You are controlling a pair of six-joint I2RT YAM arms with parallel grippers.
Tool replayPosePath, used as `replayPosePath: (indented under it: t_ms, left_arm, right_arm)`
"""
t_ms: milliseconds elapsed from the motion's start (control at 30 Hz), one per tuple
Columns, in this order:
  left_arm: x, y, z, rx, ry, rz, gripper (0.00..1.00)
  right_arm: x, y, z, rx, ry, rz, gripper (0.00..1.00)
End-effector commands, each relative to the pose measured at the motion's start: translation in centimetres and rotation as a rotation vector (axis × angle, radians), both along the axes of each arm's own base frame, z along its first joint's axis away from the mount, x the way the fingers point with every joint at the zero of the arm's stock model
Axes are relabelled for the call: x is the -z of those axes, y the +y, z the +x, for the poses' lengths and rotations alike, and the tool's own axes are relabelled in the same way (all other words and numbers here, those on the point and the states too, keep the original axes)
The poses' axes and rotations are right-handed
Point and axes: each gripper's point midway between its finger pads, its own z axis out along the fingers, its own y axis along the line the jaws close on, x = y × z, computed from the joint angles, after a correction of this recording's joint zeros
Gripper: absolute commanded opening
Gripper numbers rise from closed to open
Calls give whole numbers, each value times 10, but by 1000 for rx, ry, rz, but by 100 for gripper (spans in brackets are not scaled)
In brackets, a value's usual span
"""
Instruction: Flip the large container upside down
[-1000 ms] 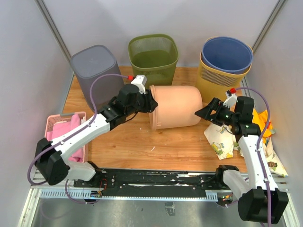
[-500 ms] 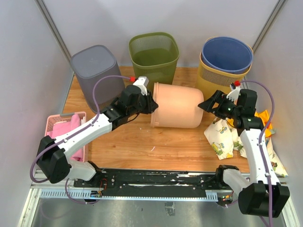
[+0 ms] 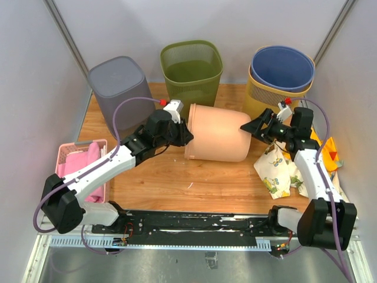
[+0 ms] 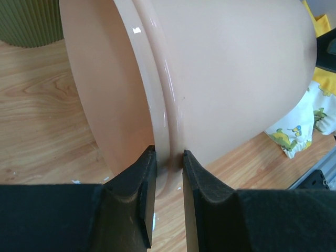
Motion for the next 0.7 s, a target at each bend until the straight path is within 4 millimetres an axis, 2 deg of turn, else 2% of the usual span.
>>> replayPosePath:
  t_ms: [0,300,667]
  left_arm:
    - [7,-5,-13,68,23,3,6]
    - [4,-22,-20,153,40,-52,6]
    - [3,-44,-36,243,84,-200,7]
  right_arm:
    - [-33,29,-39,-181,-61,116,83]
    - [-75,57,-90,-261,-133,130,83]
    - [-95,75,-114,-271,-169,49,84]
